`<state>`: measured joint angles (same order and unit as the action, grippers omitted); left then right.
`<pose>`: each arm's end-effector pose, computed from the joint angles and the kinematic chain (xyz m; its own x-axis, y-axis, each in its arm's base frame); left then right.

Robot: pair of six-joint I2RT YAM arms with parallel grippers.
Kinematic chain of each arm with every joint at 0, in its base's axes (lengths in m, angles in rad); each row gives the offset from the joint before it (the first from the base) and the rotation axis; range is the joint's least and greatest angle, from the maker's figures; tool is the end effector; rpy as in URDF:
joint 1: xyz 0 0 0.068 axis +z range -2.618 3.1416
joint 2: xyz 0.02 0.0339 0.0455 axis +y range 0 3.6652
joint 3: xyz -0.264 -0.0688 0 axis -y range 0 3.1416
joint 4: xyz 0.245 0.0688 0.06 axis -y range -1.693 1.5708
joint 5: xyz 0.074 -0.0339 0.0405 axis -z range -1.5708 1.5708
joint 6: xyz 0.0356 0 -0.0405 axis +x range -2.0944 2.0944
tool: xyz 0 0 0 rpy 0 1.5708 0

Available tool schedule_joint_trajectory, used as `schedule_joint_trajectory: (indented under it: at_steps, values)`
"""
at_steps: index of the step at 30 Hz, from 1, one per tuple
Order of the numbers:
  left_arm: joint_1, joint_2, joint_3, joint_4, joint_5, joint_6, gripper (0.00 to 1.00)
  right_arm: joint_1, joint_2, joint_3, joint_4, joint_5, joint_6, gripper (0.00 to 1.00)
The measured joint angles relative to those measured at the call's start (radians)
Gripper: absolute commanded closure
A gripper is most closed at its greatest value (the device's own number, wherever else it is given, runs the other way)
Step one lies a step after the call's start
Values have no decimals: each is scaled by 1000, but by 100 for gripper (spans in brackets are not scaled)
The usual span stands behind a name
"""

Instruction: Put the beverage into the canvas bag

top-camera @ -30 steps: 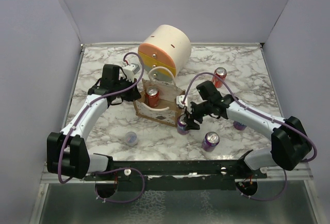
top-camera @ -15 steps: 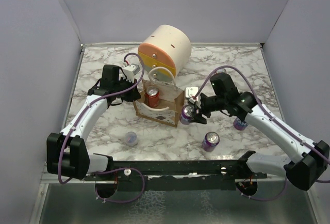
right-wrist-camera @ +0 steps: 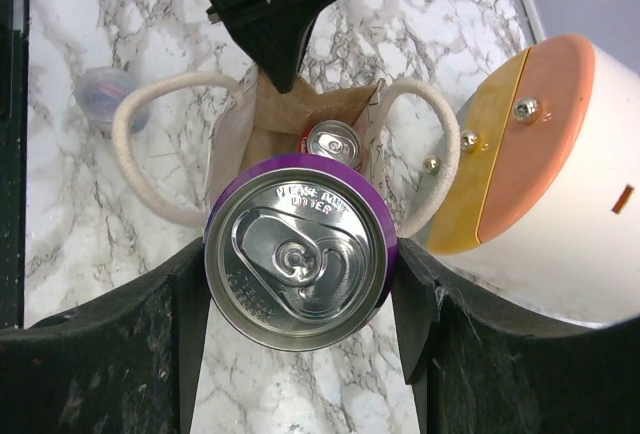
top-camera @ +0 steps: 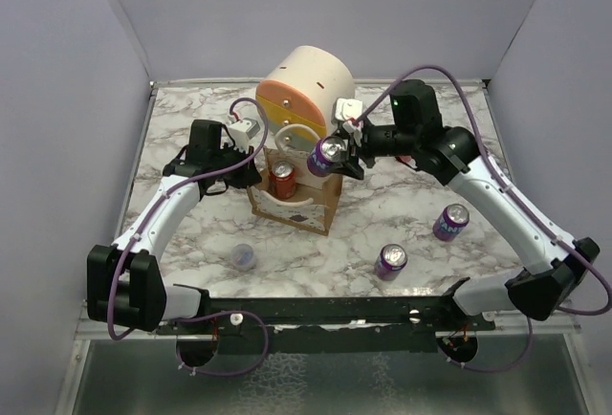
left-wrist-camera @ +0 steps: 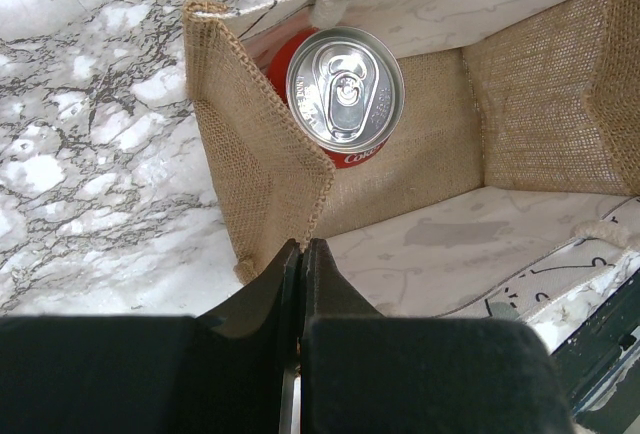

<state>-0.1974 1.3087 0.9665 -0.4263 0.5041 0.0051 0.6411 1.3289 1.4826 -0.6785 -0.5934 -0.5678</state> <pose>0.2694 -0.0714 0.2697 -0.6789 0.1403 -0.7207 0.5157 0.7898 -0.3321 0.2119 0.1830 0.4148 0.1367 -0.4543 -0.8803 -0.9610 0.1550 -0.2292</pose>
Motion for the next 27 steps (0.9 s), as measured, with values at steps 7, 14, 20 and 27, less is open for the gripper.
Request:
schedule_joint_trajectory:
  at_steps: [7, 14, 20, 27]
  values:
    - [0, 0, 0, 0, 1, -7, 100, 5, 149, 41, 38, -2, 51, 99]
    - [0, 0, 0, 0, 1, -12, 100, 31, 226, 40, 65, 13, 70, 99]
    - [0, 0, 0, 0, 2, -12, 100, 59, 272, 38, 103, 49, 71, 99]
    - [0, 0, 0, 0, 4, -12, 100, 67, 333, 31, 119, 94, 74, 99]
